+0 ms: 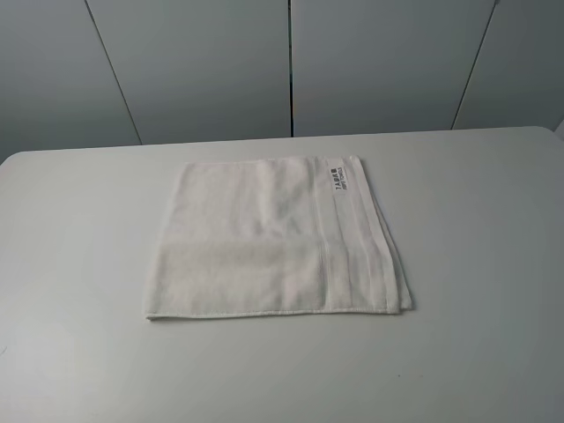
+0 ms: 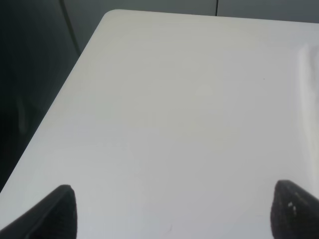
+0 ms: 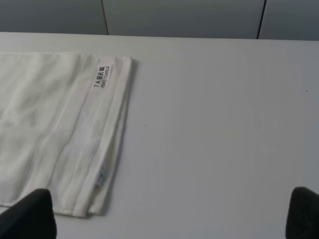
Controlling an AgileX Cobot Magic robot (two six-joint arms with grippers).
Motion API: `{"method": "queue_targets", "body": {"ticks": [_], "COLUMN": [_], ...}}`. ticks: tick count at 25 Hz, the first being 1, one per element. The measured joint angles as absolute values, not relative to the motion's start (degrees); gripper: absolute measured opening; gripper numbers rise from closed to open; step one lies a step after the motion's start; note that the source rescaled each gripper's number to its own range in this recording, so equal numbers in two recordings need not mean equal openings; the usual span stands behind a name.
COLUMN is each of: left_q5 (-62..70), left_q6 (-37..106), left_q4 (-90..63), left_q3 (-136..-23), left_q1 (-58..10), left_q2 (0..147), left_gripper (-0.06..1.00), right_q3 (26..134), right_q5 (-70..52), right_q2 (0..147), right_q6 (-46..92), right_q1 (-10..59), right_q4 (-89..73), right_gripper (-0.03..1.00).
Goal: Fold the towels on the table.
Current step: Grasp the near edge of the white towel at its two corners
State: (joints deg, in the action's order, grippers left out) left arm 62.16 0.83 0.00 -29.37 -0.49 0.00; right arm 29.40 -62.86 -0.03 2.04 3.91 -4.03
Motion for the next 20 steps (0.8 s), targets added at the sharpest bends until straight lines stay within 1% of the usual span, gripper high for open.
{"method": "queue_targets", "body": {"ticks": [20], "left_q5": [62.16], "left_q6": [0.83], "left_q4": [0.00], "left_q3": [-29.37], "left_q1": [-0.49], "left_q2": [0.00], "left_gripper": [1.00], "right_q3": [29.40], "right_q5": [-62.86], "right_q2": [-0.03], "right_q6": [2.04], "right_q1": [3.91], "right_q4": [-4.03], "right_gripper": [1.00]}}
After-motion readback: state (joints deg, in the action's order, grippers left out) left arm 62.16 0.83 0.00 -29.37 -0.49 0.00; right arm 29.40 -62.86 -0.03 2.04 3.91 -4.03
